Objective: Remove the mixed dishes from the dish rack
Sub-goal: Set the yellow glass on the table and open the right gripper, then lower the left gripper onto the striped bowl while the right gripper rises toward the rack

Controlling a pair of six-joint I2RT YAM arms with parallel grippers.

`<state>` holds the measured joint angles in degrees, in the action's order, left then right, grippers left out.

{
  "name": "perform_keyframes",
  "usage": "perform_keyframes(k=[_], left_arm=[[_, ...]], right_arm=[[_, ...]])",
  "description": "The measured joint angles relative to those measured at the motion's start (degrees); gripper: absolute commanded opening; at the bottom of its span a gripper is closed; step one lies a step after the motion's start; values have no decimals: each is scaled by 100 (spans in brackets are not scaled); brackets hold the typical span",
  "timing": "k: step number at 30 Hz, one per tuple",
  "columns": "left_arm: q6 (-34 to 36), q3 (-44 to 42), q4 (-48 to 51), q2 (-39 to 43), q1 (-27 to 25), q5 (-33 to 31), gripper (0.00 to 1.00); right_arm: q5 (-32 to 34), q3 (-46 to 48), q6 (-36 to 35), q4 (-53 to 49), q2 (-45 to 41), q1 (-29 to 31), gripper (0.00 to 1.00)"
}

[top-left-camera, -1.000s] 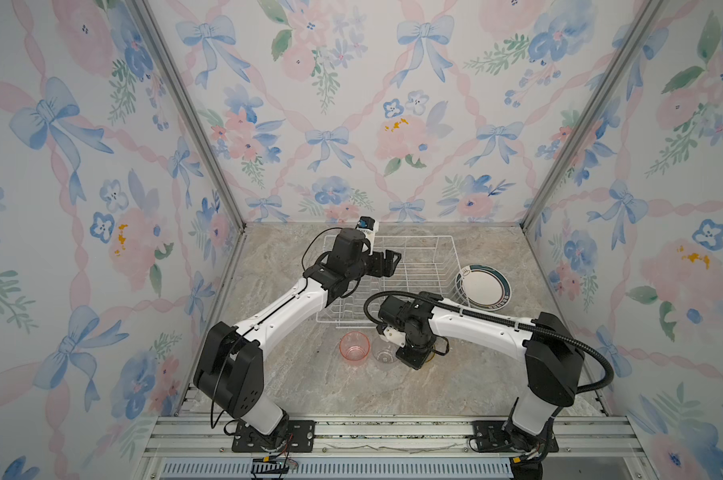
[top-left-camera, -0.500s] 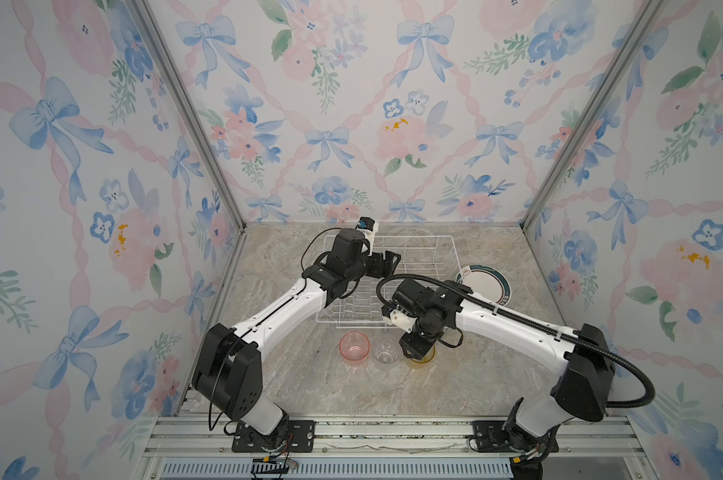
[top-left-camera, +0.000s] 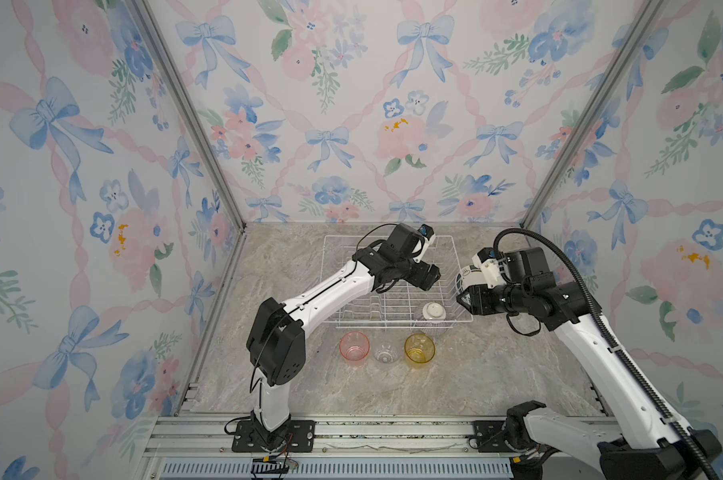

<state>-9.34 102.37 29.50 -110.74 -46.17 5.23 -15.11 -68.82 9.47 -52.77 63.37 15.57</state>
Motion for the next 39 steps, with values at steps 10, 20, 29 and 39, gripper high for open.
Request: perform_keyframes(k=[10, 20, 29, 39], left_arm=[[350, 634, 1311, -767, -623, -358, 98], [407, 1117, 1829, -1305, -737, -629, 92], [400, 1556, 1888, -1714, -752, -627, 91], [378, 1628, 1871, -1888, -750, -708, 89]], right_arm=[[-251, 332, 107, 245, -549, -1126, 58], [-706, 654, 240, 525, -778, -1626, 58], [-855, 748, 254, 625, -804, -1709, 58], [-984, 828, 249, 656, -809, -1827, 59]])
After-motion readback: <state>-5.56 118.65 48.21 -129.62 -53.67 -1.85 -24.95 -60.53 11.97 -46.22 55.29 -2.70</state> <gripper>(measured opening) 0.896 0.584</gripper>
